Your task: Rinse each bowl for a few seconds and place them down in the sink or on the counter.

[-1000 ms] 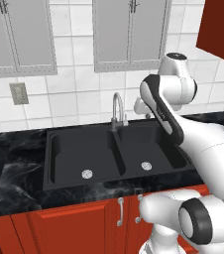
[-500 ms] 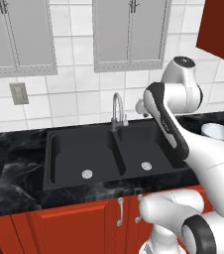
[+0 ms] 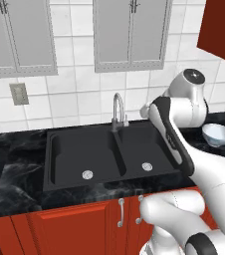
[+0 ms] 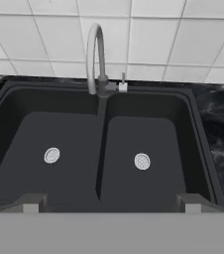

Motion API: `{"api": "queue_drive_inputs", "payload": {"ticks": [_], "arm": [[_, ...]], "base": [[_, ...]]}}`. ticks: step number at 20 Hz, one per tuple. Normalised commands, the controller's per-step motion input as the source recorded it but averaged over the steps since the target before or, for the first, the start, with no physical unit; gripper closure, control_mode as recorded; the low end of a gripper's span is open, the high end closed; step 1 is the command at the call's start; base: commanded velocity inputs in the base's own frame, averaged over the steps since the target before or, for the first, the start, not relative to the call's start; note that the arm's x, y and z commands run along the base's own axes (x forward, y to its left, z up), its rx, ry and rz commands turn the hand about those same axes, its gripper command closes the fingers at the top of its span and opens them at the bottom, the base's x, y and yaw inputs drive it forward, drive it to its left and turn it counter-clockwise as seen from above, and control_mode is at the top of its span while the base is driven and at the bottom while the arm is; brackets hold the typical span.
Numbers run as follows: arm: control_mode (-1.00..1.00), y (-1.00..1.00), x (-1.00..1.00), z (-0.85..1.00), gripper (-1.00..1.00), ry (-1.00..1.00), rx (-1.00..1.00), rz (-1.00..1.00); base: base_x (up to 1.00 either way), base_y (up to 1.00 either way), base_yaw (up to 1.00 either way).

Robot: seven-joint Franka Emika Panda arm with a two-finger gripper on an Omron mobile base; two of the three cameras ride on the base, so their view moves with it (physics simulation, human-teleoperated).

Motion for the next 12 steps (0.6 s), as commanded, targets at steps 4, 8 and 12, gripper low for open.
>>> {"api": "queue_drive_inputs", "payload": {"ticks": [4, 8, 12], "arm": [[-1.00, -0.13, 0.02, -0.04, -1.00, -0.05, 0.00, 0.03], [-1.00, -0.15, 0.09, -0.07, -1.00, -0.05, 0.00, 0.04], [-1.00, -0.09, 0.14, -0.11, -1.00, -0.04, 0.01, 0.06]], "base": [[0.00, 0.00, 0.00], [0.00, 0.00, 0.00], [0.00, 0.00, 0.00]]}}
